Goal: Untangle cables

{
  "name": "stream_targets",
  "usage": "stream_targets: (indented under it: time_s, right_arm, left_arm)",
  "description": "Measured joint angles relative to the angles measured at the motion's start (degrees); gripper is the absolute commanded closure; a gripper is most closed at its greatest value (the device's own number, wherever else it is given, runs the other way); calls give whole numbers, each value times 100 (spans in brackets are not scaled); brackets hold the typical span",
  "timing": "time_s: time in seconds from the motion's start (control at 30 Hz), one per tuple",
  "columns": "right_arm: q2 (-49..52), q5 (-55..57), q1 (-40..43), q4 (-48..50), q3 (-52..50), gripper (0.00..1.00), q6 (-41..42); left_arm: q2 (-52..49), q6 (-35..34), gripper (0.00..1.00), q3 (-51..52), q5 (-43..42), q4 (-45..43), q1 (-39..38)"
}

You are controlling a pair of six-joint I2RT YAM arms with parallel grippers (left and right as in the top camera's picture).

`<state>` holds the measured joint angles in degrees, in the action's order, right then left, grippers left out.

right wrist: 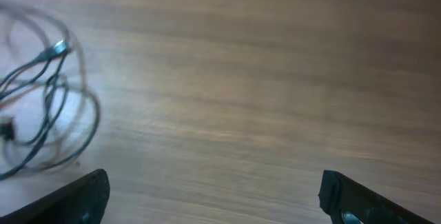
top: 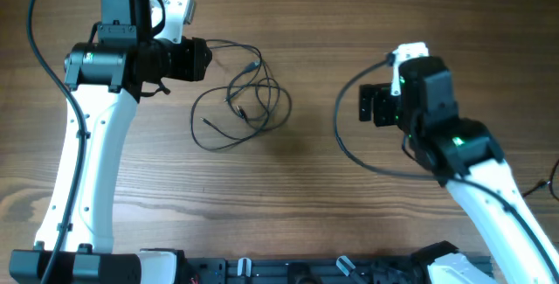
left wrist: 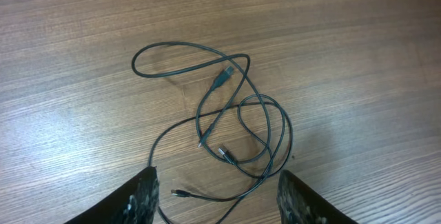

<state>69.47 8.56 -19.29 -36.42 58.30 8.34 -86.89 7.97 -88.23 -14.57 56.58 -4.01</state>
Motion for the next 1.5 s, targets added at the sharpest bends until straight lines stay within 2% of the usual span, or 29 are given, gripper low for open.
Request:
stream_targets:
  time_s: [0.23,0.4,0.5,0.57,0.8,0.93,1.13,1.27,1.5]
  right_arm:
    - [1174,-1582,2,1086,-15,0,-511]
    - [2031,-3040,-7,1355,-15,0,-879]
    - [2334,-3342,-109,1541,-17,1,-964]
    - [2485,-3434,-223,1681,-20,4,-951]
    - [2623,-3123,-549,1963,-20,4,-551]
    - [2697,-3008,-654,1989,-20,4,-369]
    - [2739,-2837,-682,2227,-20,2,-205]
    - [2739,-2750,-682,2321,-20,1,-81]
    - [2739,-2702,-682,1860,-17,1,4]
  left_arm:
    - [0,223,40,-2,-155,-24,0]
    - [0,507,38,-2,-278,-28,0]
    - [0,551,38,-2,-295,-42,0]
    - [-2,553,39,-2,-291,-44,0]
    - [-131,433,38,-2,212,-46,2]
    - [-363,363,43,0,339,-136,2]
    - [-800,332,42,271,337,-704,0]
    - [-1016,330,37,435,315,-1167,2]
    - [-1410,514,33,516,24,-2087,2]
